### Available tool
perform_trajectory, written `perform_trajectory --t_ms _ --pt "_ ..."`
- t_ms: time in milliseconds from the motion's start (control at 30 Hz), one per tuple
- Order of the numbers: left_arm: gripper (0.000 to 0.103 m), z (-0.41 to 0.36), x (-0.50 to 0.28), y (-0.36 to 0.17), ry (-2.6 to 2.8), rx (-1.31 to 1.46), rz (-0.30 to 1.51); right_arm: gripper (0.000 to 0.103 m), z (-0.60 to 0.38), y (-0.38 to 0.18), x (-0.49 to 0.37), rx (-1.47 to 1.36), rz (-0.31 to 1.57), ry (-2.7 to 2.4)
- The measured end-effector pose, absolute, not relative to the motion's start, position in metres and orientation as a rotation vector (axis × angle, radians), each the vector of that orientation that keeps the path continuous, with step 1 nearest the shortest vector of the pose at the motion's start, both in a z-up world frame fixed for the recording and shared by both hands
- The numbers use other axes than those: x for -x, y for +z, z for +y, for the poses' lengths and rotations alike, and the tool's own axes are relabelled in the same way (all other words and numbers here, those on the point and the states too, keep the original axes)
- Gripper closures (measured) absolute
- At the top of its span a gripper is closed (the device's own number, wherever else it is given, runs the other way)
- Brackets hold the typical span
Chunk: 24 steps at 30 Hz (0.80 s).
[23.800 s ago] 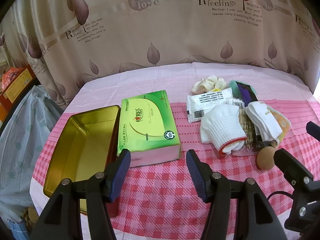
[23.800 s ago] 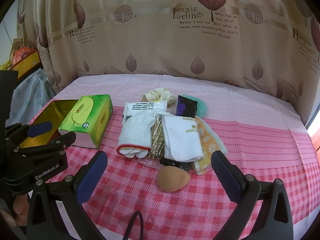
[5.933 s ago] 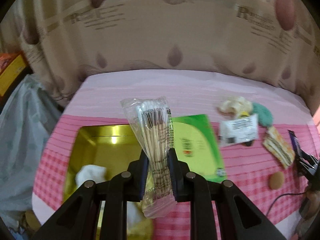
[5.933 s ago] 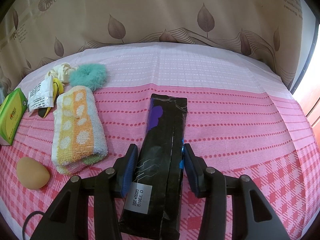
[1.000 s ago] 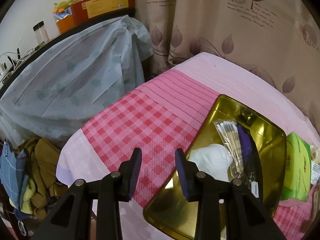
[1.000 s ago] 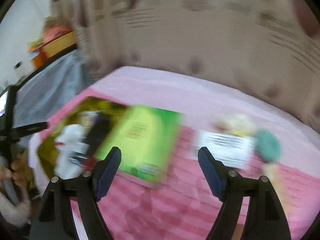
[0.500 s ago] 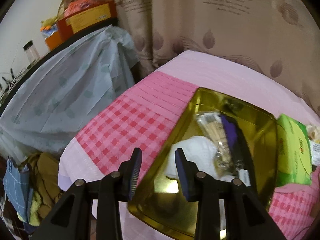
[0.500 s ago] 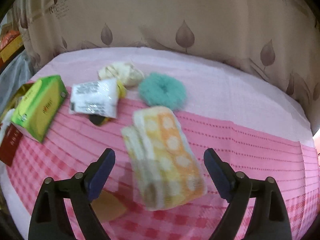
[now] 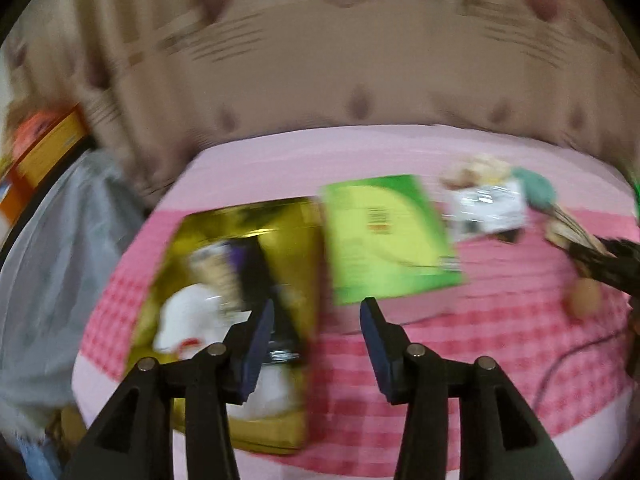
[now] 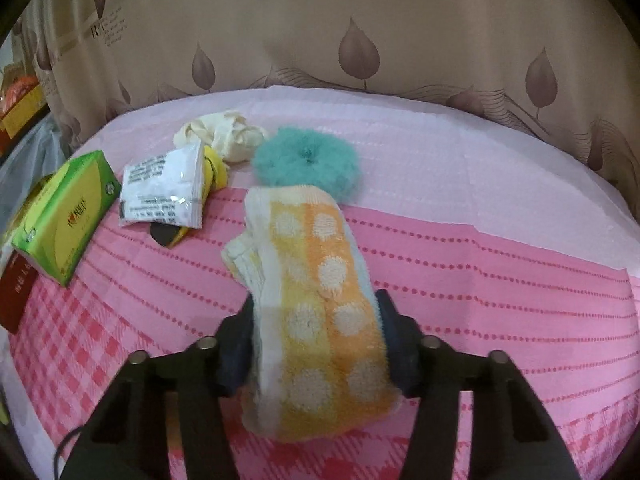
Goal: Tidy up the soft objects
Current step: 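Grasp the orange-and-white folded towel with the right gripper and lift it, then grasp the tan makeup sponge with the left gripper while the right gripper holds the towel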
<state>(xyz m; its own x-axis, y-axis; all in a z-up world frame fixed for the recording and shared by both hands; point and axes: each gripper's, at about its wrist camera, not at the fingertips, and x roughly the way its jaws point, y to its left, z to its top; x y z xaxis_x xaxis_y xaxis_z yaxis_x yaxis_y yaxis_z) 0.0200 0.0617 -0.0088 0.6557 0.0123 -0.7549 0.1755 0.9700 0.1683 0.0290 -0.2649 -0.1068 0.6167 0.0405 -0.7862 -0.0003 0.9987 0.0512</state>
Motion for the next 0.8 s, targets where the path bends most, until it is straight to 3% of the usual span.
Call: perform_trajectory --t_ms 333,667,800 --pt "0.057 -0.058 -0.005 -0.025 -0.437 -0.321 0.898 0.059 -0.301 -0.106 0.01 -0.077 0.899 -0.11" --pt "0.056 -0.116 -0.008 -0.049 -0.638 -0.395 0.969 0.056 -0.316 -0.107 0.021 -0.113 0.899 -0.132" --pt "0.048 -0.132 -0.016 -0.054 -0.694 -0.416 0.992 0.054 -0.32 -0.107 0.021 -0.13 0.895 -0.119"
